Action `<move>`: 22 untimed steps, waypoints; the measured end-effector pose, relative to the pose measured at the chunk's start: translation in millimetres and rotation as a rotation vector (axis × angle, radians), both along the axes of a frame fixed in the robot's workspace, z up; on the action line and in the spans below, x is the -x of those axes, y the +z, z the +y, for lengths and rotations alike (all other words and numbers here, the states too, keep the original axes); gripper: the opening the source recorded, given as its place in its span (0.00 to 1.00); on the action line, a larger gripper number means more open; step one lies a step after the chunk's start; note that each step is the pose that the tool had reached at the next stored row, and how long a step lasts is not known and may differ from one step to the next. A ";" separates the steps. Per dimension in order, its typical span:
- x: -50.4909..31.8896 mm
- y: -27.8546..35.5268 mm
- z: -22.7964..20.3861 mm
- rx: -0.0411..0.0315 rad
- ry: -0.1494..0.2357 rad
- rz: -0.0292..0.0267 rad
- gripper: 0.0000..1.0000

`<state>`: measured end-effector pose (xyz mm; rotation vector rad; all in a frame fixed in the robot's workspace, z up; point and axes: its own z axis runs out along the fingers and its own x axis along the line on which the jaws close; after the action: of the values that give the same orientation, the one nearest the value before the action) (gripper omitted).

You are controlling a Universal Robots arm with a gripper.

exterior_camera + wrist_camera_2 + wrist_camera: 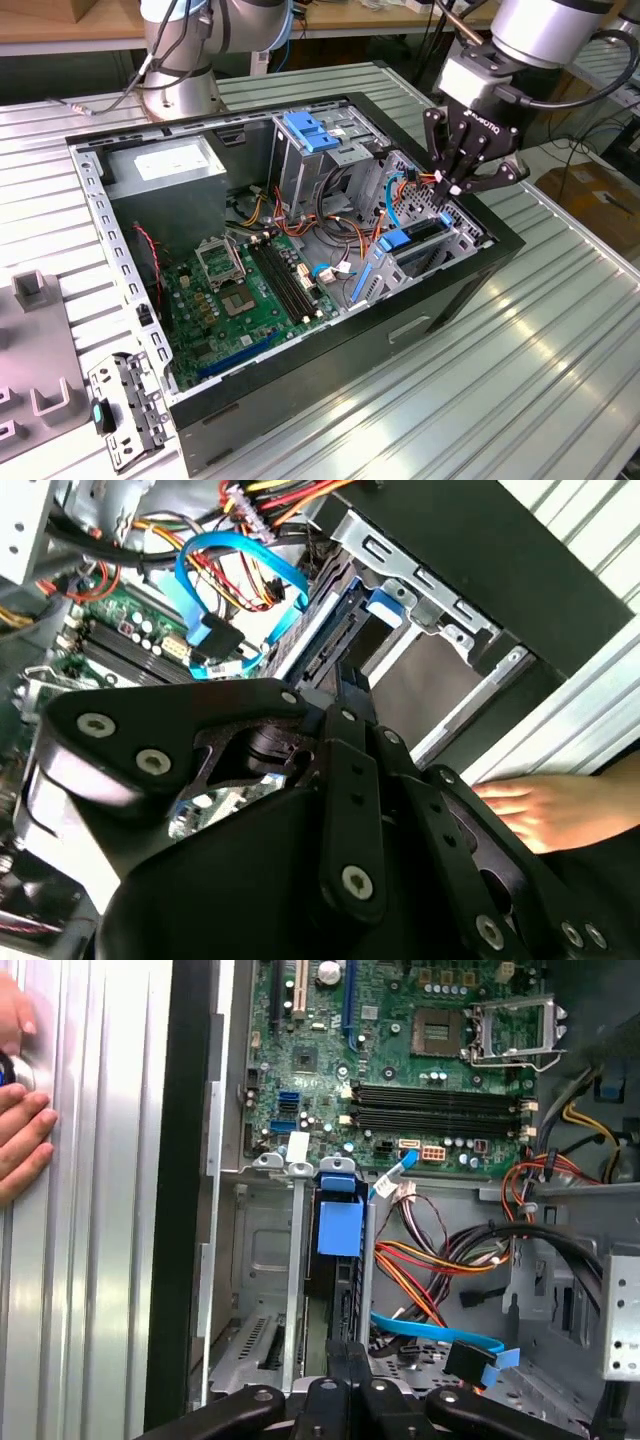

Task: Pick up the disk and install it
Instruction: 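Insert the first disk wire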

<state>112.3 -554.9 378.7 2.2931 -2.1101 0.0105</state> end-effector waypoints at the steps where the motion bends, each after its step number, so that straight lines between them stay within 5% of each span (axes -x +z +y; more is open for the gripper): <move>1: -0.3 2.2 0.7 -0.0004 0.009 0.0008 0.11; 12: -25.1 1.4 9.7 0.0005 0.027 0.0042 0.11; 18: -26.3 1.5 9.8 -0.0008 0.137 0.0043 0.11; 22: -26.4 7.0 11.3 -0.0008 0.172 0.0043 0.11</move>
<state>138.7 -543.6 385.8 2.4643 -1.9045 0.0081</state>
